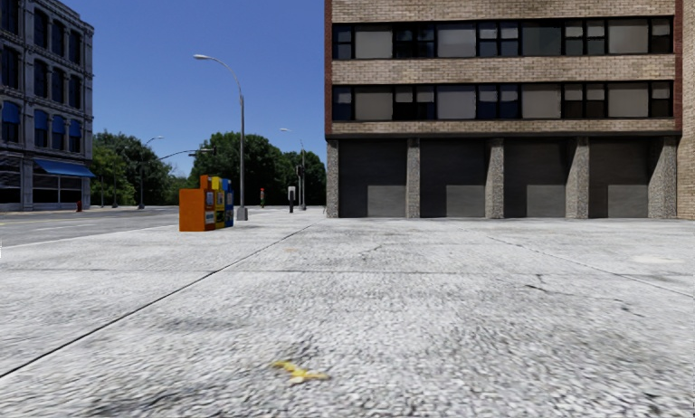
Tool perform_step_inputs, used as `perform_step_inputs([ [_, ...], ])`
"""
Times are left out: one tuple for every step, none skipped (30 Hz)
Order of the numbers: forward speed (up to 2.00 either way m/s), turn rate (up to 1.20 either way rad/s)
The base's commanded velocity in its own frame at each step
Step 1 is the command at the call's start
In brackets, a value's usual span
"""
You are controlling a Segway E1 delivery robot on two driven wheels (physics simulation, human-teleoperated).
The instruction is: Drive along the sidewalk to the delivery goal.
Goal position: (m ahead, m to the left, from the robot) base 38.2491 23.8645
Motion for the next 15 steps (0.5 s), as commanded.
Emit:
perform_step_inputs([
  [2.0,0.38],
  [2.0,0.38],
  [2.0,0.36],
  [2.0,0.05],
  [2.0,0.02],
  [2.0,0.0],
  [2.0,0.0],
  [2.0,0.0],
  [2.0,0.0],
  [2.0,0.0],
  [2.0,0.0],
  [2.0,0.0],
  [2.0,0.0],
  [2.0,0.0],
  [2.0,0.02],
])
